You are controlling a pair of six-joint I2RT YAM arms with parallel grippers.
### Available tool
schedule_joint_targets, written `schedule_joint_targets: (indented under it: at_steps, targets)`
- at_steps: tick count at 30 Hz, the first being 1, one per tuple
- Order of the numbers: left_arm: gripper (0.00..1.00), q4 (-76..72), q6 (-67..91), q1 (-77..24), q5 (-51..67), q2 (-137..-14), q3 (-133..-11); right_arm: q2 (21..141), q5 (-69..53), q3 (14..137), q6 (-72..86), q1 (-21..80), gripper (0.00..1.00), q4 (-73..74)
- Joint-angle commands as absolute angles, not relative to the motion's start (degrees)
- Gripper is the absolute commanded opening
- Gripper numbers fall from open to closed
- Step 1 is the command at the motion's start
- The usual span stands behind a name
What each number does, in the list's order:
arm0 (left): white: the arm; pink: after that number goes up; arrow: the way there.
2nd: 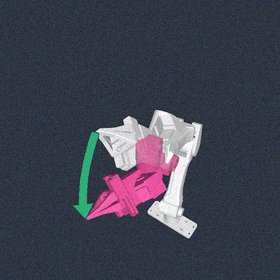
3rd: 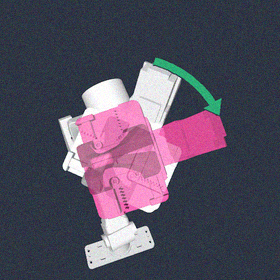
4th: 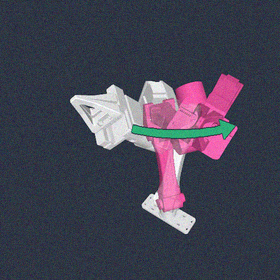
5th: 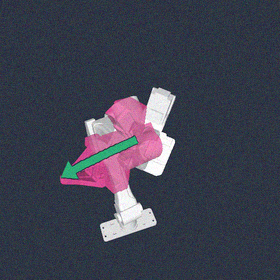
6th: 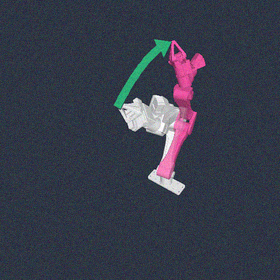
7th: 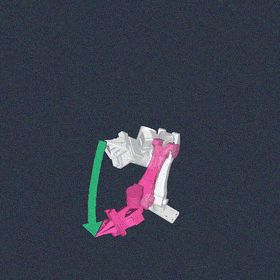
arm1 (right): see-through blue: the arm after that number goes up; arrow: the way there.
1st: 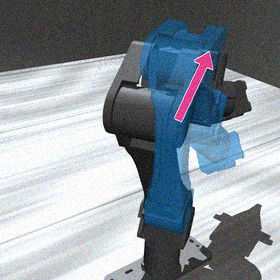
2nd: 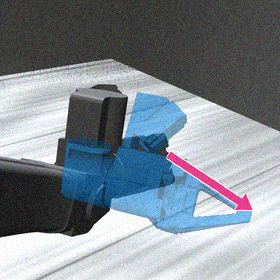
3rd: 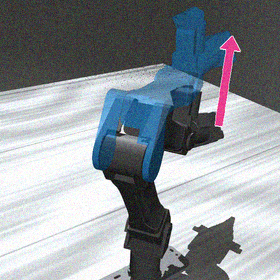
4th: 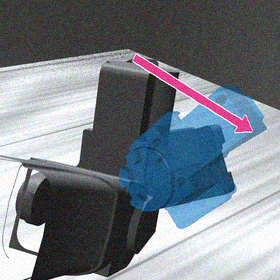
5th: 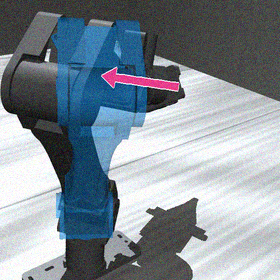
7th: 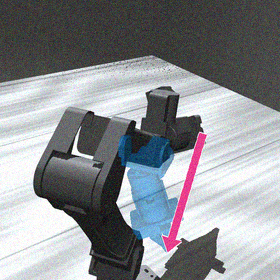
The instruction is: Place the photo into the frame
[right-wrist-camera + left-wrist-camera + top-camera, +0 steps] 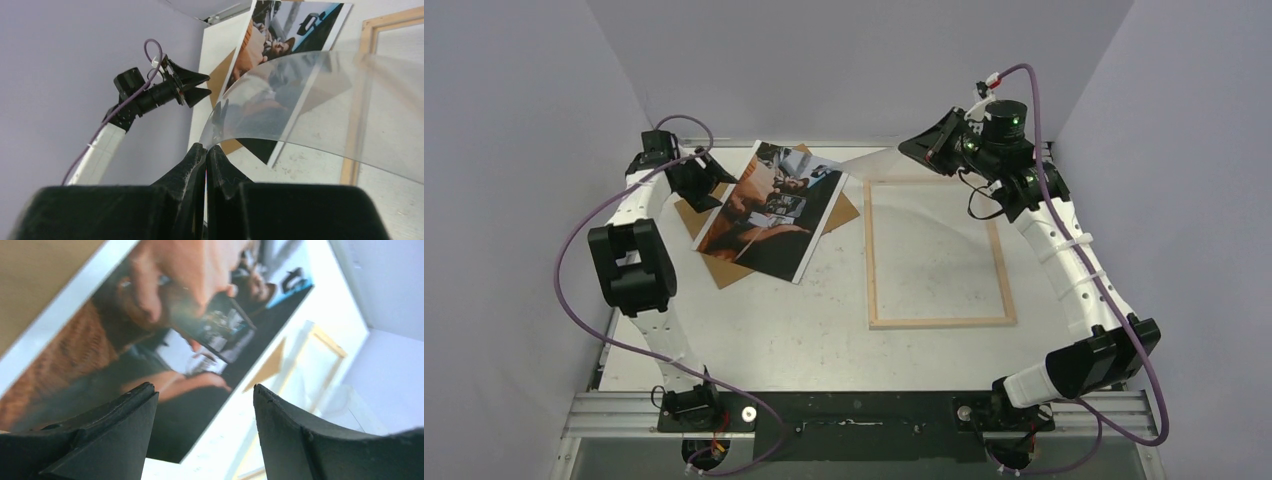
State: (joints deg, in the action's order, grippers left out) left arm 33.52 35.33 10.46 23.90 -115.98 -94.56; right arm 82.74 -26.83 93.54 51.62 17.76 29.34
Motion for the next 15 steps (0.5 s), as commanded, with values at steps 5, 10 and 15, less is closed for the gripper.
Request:
schedule_joint_targets:
  at_steps: [5, 10, 15]
  targets:
    - [0.69, 17.07, 65.56, 10.44, 40.54, -102.63, -85.52, 83.16, -23.68, 93.41, 64.57, 19.11, 0.0, 14.69]
    - [0.73, -6.35, 85.14, 7.96, 41.96, -97.68, -75.48, 84.79, -21.73, 92.87, 70.71, 21.32, 0.0, 14.88]
    - [0.76, -12.69, 86.79, 6.2, 39.02, -95.02, -75.12, 84.02, -17.55, 87.4, 75.51, 24.97, 0.0, 13.58]
